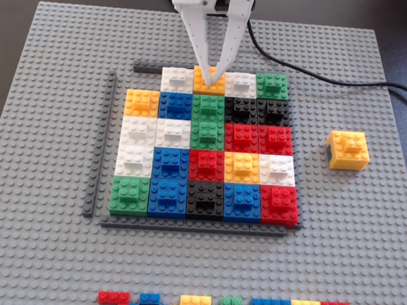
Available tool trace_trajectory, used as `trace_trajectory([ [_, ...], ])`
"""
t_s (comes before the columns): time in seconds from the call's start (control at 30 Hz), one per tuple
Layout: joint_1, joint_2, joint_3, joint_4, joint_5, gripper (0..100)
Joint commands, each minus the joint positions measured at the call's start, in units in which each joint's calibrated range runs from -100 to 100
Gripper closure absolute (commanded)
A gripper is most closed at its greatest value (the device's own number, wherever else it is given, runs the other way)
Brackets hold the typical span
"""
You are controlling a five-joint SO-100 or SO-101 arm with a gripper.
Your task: Grab the cube and place it into the grid
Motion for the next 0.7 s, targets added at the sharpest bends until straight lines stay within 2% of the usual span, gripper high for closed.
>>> trace_trajectory([
  [0.0,1.5,-2.0,0.6,1.8,0.9,100],
  [0.67,1.5,-2.0,0.6,1.3,0.7,100],
])
